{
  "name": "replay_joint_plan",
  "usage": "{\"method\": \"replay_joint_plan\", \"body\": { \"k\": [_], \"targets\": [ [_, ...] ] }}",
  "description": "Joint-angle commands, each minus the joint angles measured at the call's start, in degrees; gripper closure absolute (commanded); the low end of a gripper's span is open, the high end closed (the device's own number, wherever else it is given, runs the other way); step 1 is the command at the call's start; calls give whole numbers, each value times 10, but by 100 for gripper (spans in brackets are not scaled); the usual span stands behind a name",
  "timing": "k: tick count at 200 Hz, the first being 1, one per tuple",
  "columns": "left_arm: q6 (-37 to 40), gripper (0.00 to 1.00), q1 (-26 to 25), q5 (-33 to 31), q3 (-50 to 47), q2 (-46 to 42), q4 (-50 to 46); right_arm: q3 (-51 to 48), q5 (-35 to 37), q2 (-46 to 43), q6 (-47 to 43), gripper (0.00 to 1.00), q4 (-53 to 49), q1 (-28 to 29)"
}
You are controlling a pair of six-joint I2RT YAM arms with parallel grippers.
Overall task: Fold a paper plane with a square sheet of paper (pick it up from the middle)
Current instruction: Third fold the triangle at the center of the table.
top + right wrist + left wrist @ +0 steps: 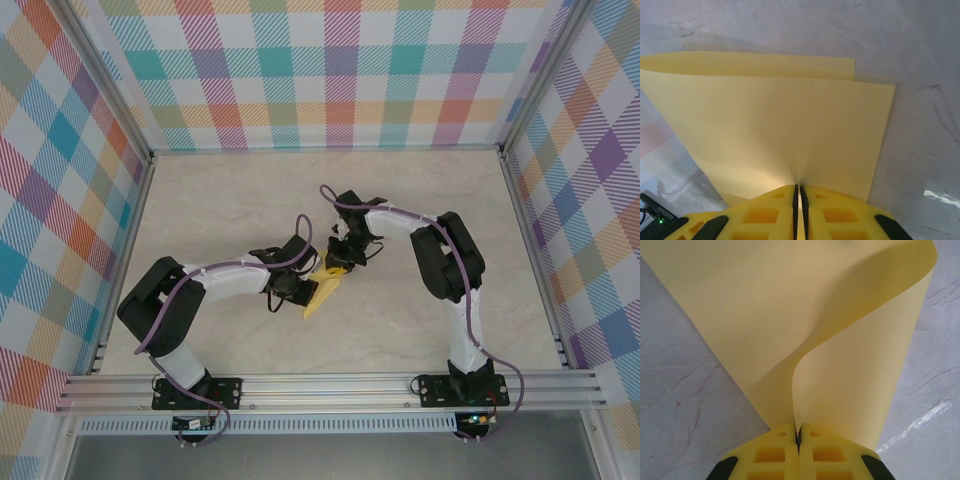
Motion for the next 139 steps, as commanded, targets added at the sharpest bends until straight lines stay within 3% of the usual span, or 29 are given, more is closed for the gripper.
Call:
{"method": "replay_joint_plan", "body": {
  "k": [1, 75, 139],
  "targets": [
    [-3, 100, 8, -1, 3, -6, -10, -7, 30, 27, 1, 86, -36, 3],
    [-7, 100, 10, -2, -6, -2, -2, 1, 19, 7, 6, 84, -30, 3],
    [-19, 100, 10, 21, -31, 10, 26, -24, 42, -110, 37, 76, 7, -19]
  ]
}}
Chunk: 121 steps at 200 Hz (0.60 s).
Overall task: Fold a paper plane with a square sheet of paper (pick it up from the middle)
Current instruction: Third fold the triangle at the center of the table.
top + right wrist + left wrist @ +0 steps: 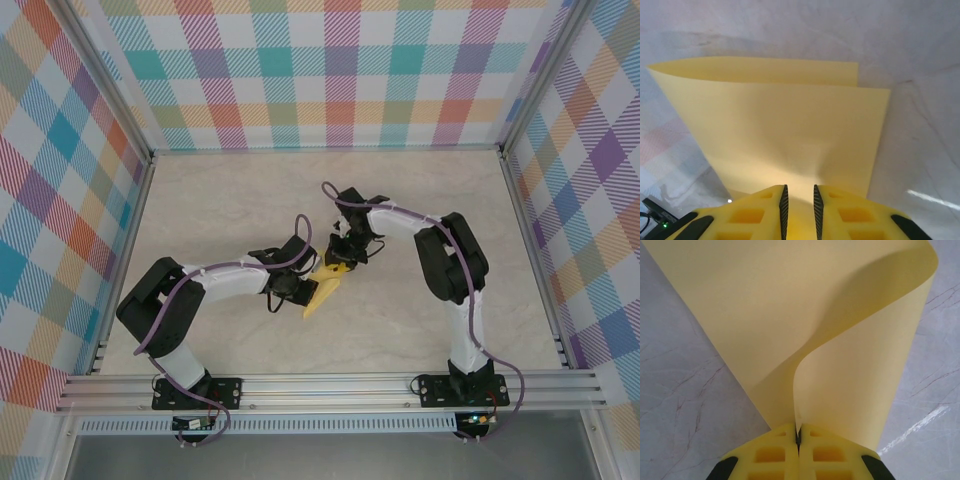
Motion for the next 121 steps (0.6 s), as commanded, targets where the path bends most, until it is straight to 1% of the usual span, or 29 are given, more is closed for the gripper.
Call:
{"method": "replay_joint_plan", "body": {
  "k": [1, 21, 30, 38, 48, 68, 79, 91, 108, 121],
  "targets": [
    [-14, 100, 9, 18, -22, 13, 9, -23, 29, -84, 22, 76, 8, -14],
    [-21, 100, 10, 30, -25, 20, 18, -87, 54, -152, 42, 77, 49, -18],
    [-22, 100, 10, 34, -27, 22, 20, -124, 56, -184, 50, 81, 79, -19],
    [-23, 100, 11, 33, -29, 21, 21, -161, 52, -212, 64, 86, 111, -18],
    [-24, 100, 12, 31, -34, 19, 24, -218, 27, -247, 90, 90, 177, -18],
    [-24, 100, 14, 30, -38, 16, 27, -335, -9, -309, 155, 94, 315, -4],
    [-23, 100, 14, 30, -38, 15, 27, -377, -26, -326, 187, 97, 360, 12],
    [-20, 100, 15, 31, -37, 16, 27, -416, -41, -333, 219, 98, 415, 37],
    [-16, 100, 15, 30, -36, 17, 26, -466, -14, -345, 265, 99, 489, 85],
    [-14, 100, 15, 31, -33, 21, 24, -479, 9, -341, 282, 100, 512, 116]
  ]
}}
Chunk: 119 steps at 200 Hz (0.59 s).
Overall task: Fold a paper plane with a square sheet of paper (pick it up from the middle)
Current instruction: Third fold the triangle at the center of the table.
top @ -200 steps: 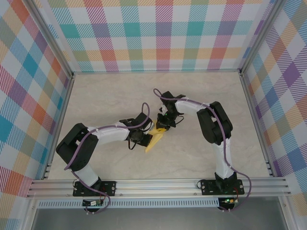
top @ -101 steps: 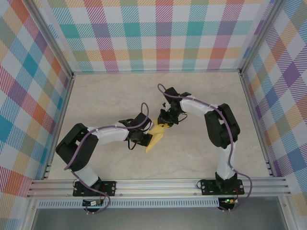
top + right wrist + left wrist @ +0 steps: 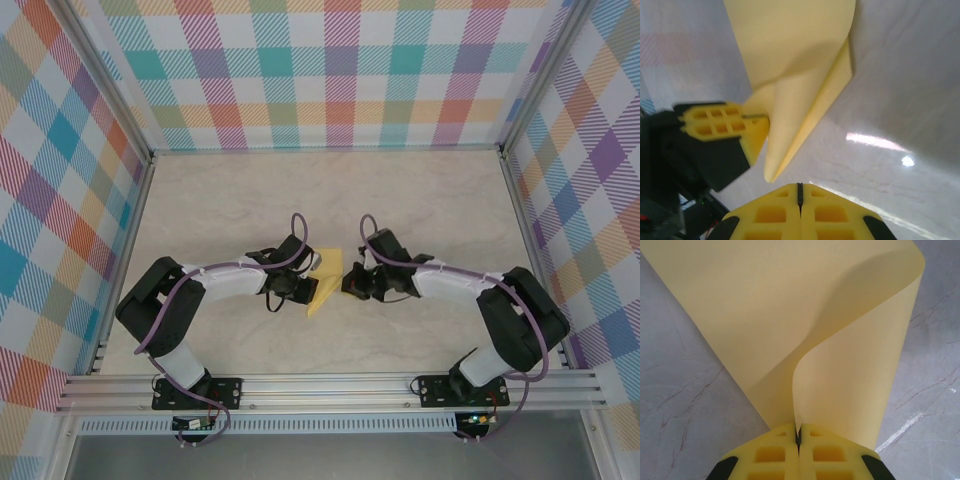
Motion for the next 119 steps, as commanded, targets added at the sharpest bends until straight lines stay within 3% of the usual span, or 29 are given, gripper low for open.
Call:
{"method": "replay_joint_plan", "body": {
  "k": [1, 38, 74, 119],
  "targets": [
    [3, 100, 5, -1, -17, 22, -19, -28, 13, -14, 79, 100, 138, 52],
    [5, 100, 5, 8, -16, 29, -18, -20, 30, 25, 101, 100, 183, 94],
    [9, 100, 5, 9, -11, 34, -20, -20, 19, 85, 137, 100, 248, 110],
    [12, 100, 5, 19, -1, 43, -28, -23, 21, 94, 142, 100, 279, 116]
  ]
}}
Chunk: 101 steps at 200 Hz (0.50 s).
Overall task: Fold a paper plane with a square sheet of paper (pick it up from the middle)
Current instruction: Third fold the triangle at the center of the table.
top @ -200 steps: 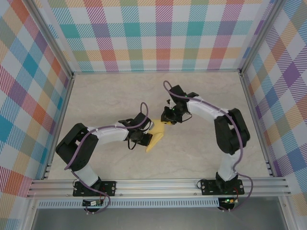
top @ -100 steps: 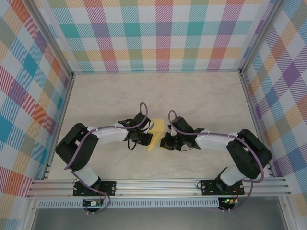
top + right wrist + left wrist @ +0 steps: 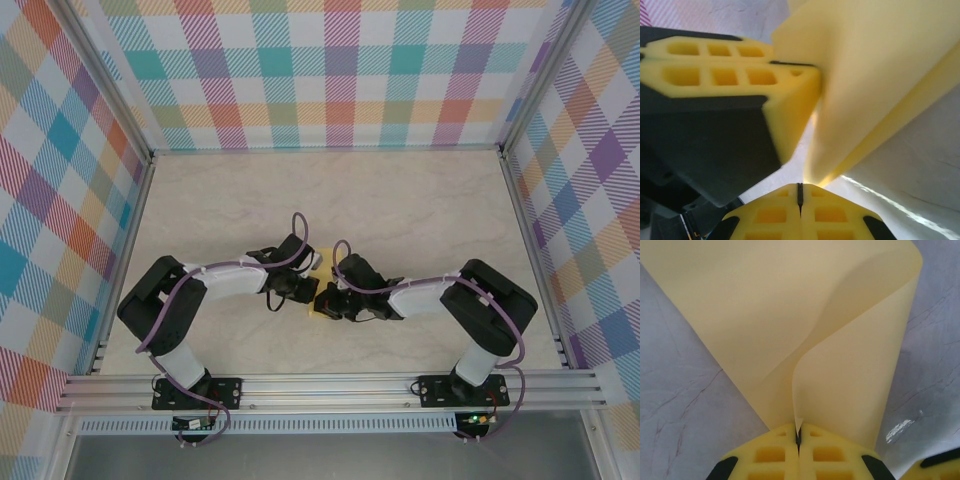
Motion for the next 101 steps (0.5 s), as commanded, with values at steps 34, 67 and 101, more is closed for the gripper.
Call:
{"method": "replay_joint_plan", "body": {
  "k": [34, 67, 101],
  "targets": [
    [6, 100, 3, 4, -17, 27, -22, 13, 5, 24, 8, 100, 41, 6],
    [4, 100, 3, 9, -23, 35, -17, 12, 9, 39, 5, 100, 62, 6],
    [7, 100, 3, 11, -21, 38, -21, 14, 15, 47, -8, 100, 60, 5]
  ]
}}
